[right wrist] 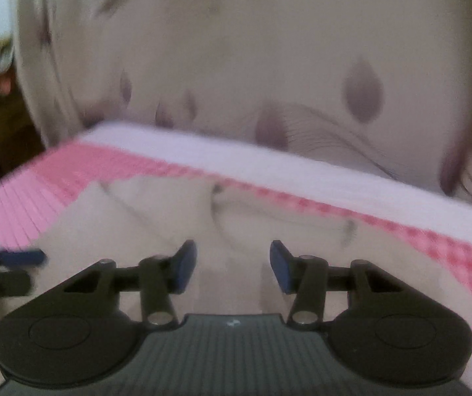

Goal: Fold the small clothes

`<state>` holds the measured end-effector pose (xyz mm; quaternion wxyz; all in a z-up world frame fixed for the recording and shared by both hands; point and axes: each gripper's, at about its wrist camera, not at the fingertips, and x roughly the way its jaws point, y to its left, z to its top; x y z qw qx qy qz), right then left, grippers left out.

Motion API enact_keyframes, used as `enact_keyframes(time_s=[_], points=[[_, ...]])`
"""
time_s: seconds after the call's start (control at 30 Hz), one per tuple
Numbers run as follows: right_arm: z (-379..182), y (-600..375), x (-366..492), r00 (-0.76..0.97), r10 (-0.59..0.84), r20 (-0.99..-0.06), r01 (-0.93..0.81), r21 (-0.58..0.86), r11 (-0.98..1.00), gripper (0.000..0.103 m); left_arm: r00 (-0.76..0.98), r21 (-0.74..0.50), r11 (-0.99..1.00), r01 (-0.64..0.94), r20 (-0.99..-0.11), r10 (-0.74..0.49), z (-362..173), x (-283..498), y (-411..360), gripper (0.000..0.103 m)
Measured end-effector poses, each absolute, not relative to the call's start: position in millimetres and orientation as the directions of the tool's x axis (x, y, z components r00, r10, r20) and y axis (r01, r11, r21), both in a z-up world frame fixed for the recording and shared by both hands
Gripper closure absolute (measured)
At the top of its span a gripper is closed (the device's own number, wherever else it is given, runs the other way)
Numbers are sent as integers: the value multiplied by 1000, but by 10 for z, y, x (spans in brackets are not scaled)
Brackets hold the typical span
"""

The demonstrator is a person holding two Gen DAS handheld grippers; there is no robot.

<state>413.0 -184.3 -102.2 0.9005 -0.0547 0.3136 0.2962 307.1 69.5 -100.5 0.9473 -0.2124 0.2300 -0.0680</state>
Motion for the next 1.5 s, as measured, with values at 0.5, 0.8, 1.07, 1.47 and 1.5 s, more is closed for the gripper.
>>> enact_keyframes(time_s=[0.5,0.8,1.07,1.47,1.5], points=[[-929,-2195,3905,695,560,-452,-492,270,828,83,879,-453,891,24,-415,-235,-1027,3106,710,0],[-944,-3912,3981,798,207,-566,-152,142,978,83,876,-443,896,22,-423,-231,-1034,3119,700,0],[-1344,-4033,4107,719,321,-617,-178,283,942,76,874,-430,903,17,-432,-222,-1035,3134,685,0],[-1066,-4169,3724,894,186,-407,-86,252,964,82,874,-428,904,15,-434,-220,-1039,3141,685,0],[-1020,-4228,3584,894,231,-385,-110,311,944,82,874,-430,903,15,-433,-220,-1039,3141,686,0]])
